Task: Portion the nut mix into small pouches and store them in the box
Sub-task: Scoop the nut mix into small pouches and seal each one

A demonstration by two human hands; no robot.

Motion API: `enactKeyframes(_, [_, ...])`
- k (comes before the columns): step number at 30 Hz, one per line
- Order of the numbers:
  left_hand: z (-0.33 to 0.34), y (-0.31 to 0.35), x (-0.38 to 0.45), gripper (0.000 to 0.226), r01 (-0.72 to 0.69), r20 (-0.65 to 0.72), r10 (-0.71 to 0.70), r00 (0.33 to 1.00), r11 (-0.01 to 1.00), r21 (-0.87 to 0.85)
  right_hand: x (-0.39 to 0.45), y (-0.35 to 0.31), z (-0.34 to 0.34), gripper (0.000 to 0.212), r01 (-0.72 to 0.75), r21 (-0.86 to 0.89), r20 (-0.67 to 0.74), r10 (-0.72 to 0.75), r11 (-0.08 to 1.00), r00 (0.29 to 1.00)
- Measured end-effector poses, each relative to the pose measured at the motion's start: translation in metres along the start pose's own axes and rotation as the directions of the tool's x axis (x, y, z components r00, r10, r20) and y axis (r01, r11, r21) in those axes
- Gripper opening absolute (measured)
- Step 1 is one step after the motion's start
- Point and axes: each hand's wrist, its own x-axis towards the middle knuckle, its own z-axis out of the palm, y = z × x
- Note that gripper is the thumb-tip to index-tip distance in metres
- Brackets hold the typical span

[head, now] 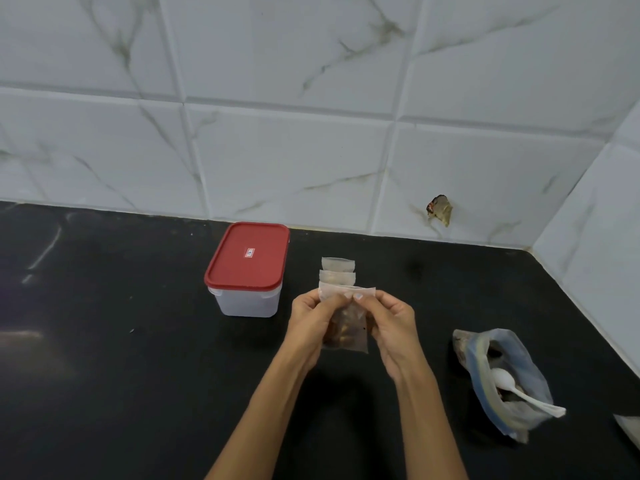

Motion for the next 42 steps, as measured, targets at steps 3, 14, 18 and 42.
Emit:
enactKeyframes(3, [0.000, 0.000, 0.001, 0.021, -0.001, 0.000, 0.001, 1.000, 1.000, 0.003, 0.001, 0.002, 0.002, 0.010, -0.002, 0.015, -0.028, 0.002, 1.000, 1.000])
enactKeyframes(14, [0.003, -0.002, 0.002, 0.007, -0.017, 0.010, 0.017, 1.000, 1.000, -0.012, 0.002, 0.007, 0.002, 0.010, 0.027, -0.001, -0.100, -0.027, 1.000, 0.995])
enactKeyframes(18, [0.004, -0.003, 0.000, 0.009, -0.029, -0.025, 0.028, 0.999, 1.000, -0.012, 0.000, 0.009, 0.002, 0.012, 0.055, -0.054, -0.113, -0.061, 0.997, 0.992])
enactKeyframes(42, [-0.013, -0.018, -0.006, 0.004, 0.071, -0.199, -0.109, 0.974, 0.979, -0.189, -0.011, 0.024, -0.004, 0.005, 0.026, -0.033, -0.234, -0.033, 0.999, 0.972])
